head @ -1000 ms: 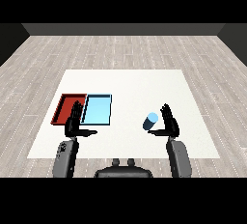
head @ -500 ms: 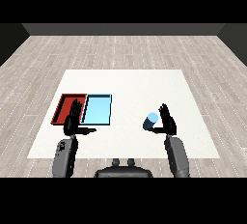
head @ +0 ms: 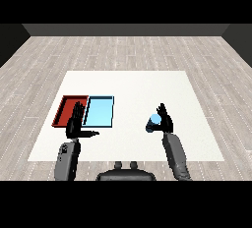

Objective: Pick the blue can and put it in the blue box

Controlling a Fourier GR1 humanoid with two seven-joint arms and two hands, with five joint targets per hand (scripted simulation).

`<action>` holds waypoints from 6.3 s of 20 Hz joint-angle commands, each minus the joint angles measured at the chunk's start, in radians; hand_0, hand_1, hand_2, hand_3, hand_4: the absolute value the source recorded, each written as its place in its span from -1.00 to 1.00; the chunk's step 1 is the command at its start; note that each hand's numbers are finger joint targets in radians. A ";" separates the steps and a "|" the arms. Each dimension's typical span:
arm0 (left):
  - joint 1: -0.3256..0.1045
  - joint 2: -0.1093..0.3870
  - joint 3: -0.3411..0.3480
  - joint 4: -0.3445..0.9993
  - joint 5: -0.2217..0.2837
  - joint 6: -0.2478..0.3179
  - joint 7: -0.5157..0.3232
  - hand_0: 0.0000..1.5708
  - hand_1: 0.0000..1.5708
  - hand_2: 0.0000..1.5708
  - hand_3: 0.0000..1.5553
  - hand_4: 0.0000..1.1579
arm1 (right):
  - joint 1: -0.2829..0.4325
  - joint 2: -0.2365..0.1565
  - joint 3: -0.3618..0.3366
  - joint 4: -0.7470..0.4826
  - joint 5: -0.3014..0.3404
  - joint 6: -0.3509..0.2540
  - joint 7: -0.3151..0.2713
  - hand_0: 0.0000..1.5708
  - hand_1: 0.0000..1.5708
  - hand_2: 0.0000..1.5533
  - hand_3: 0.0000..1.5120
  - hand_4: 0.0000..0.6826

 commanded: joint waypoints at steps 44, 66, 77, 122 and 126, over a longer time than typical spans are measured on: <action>-0.075 -0.056 -0.132 0.021 0.046 0.005 0.142 -1.00 -1.00 -1.00 -1.00 -1.00 | -0.143 0.022 0.284 -0.236 0.093 -0.314 0.085 0.90 0.90 0.88 0.90 0.85; -0.261 -0.056 -0.415 0.237 0.053 0.291 0.165 -1.00 -1.00 -1.00 -1.00 -1.00 | -0.253 0.019 0.338 -0.237 0.083 -0.286 0.171 0.82 0.82 0.87 0.88 0.81; -0.315 -0.042 -0.416 0.288 0.124 0.279 0.192 -1.00 -1.00 -1.00 -1.00 -1.00 | -0.257 0.015 0.372 -0.219 0.090 -0.288 0.136 0.83 0.83 0.88 0.88 0.80; -0.485 -0.055 -0.661 0.508 0.158 0.616 0.086 -0.01 -0.01 0.01 -0.74 0.11 | -0.359 0.022 0.681 -0.216 -0.097 -0.515 0.141 0.89 0.89 0.88 0.86 0.72; -0.564 -0.055 -0.710 0.566 0.261 0.684 0.089 -0.11 -0.11 -0.01 -0.28 0.13 | -0.323 0.021 0.711 -0.222 -0.088 -0.514 0.107 0.88 0.88 0.87 0.85 0.74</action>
